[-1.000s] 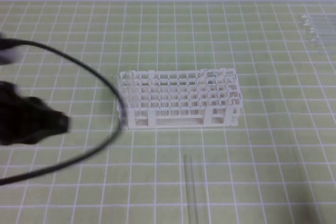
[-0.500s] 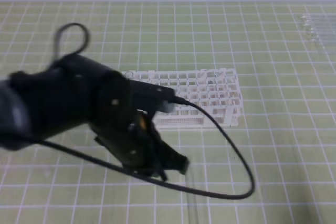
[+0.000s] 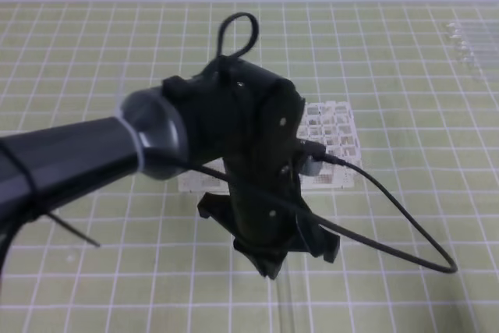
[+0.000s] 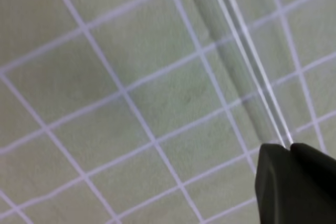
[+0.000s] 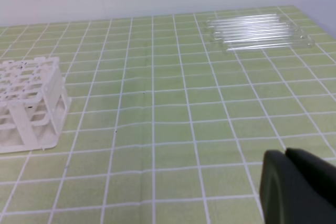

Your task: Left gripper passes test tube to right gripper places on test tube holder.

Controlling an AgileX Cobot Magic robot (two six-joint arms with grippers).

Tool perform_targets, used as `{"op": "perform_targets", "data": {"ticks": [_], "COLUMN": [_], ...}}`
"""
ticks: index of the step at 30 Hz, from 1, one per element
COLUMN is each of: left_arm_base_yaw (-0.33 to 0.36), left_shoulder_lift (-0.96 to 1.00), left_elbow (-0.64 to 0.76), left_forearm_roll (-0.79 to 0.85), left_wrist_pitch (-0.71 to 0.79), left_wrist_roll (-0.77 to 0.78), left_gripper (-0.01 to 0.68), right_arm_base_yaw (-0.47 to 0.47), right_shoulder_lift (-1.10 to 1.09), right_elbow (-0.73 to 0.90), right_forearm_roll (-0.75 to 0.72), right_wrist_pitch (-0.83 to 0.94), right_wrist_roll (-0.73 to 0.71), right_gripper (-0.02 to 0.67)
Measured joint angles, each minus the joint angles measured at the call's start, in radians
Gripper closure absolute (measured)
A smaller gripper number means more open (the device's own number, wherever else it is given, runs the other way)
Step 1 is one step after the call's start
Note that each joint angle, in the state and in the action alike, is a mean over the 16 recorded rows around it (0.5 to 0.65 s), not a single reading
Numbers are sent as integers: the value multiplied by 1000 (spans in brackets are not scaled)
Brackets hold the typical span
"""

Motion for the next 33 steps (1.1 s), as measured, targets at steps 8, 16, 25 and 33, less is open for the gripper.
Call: {"op": "perform_targets", "data": {"ticks": [8,16,25,33], "left_arm_base_yaw": [-53,-109,-130,-130], "left_shoulder_lift": [82,110,115,118], "left_elbow": [-52,-53,-52,-51], "left_forearm_roll": [-6,61,95,72], "left_wrist_pitch": [72,42,-22,-55], "left_wrist_roll": [-59,-194,-329,-363], "left_gripper": [432,332,319,319], "right_arm_base_yaw": [0,0,0,0], "right_shoulder_lift": [0,1,2,2], "right_elbow": [0,0,0,0], "right_forearm_roll": [0,0,0,0], "right_wrist_pitch": [0,0,0,0], "right_wrist_roll": [1,1,0,0], "right_gripper": [666,666,666,666]}}
